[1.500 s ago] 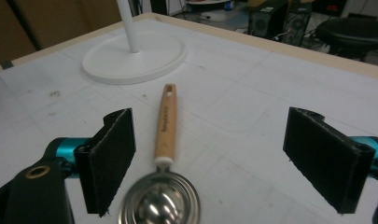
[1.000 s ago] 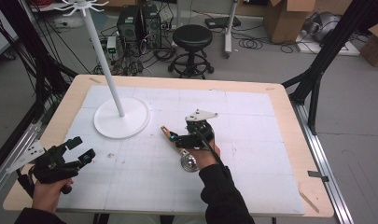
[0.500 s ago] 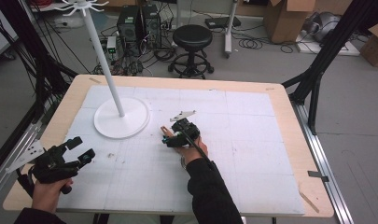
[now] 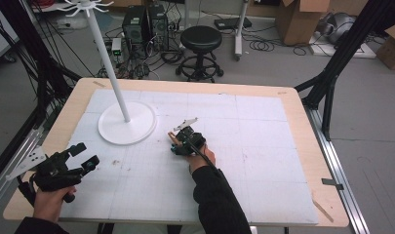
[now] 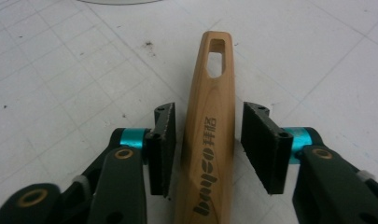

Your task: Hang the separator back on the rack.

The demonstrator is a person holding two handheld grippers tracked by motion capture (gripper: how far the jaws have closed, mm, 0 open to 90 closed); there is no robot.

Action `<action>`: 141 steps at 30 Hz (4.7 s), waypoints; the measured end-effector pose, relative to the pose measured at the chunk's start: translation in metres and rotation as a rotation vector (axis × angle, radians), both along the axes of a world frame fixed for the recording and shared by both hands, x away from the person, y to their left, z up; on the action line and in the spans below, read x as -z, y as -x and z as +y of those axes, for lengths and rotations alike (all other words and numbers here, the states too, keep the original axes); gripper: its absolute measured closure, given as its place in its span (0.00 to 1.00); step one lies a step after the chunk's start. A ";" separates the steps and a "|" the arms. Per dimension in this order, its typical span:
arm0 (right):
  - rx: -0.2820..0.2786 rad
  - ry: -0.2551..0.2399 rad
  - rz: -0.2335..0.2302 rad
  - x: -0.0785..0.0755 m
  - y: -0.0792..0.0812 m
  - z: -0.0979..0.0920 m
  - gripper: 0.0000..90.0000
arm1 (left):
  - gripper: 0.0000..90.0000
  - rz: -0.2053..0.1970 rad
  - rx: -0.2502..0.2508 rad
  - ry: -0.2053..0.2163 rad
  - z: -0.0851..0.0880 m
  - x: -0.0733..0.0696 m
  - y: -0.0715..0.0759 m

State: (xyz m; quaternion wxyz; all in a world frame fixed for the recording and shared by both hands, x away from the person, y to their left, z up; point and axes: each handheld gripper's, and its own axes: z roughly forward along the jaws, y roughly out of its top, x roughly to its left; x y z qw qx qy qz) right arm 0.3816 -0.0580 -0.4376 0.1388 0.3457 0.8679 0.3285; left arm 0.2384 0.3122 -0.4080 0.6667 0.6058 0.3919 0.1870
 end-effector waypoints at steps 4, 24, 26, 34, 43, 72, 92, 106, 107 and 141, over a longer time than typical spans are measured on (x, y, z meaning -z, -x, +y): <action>0.008 0.011 -0.006 -0.001 0.001 0.002 0.70 | 0.15 0.000 -0.001 0.000 0.000 0.000 0.000; -0.088 -0.175 -0.013 -0.032 0.018 -0.014 0.75 | 0.16 0.001 0.012 -0.022 -0.003 -0.002 0.001; -0.113 -0.220 -0.020 -0.040 0.026 -0.019 0.75 | 0.16 -0.005 0.015 -0.030 -0.005 -0.003 0.001; -0.236 -0.398 -0.040 -0.063 0.054 -0.039 0.75 | 0.17 -0.008 0.109 0.006 -0.018 -0.019 0.000; -0.399 -0.560 -0.067 -0.077 0.081 -0.039 0.75 | 0.23 -0.017 0.359 0.093 -0.049 -0.045 -0.009; -0.651 -0.830 -0.083 -0.082 0.121 -0.032 0.75 | 0.71 -0.087 0.757 0.090 -0.131 -0.072 -0.015; -0.564 -0.818 -0.033 -0.078 0.125 -0.034 0.39 | 0.78 -0.143 0.647 -0.048 -0.135 -0.095 -0.003; -0.390 -0.620 -0.276 -0.080 0.145 -0.020 0.38 | 0.78 -0.140 0.401 -0.130 -0.142 -0.102 0.008; -0.373 -0.606 -0.289 -0.080 0.146 -0.020 0.39 | 0.78 -0.140 0.390 -0.133 -0.143 -0.102 0.009; -0.465 -0.635 -0.146 -0.072 0.140 -0.020 0.78 | 0.40 -0.085 0.564 0.028 -0.141 -0.099 0.004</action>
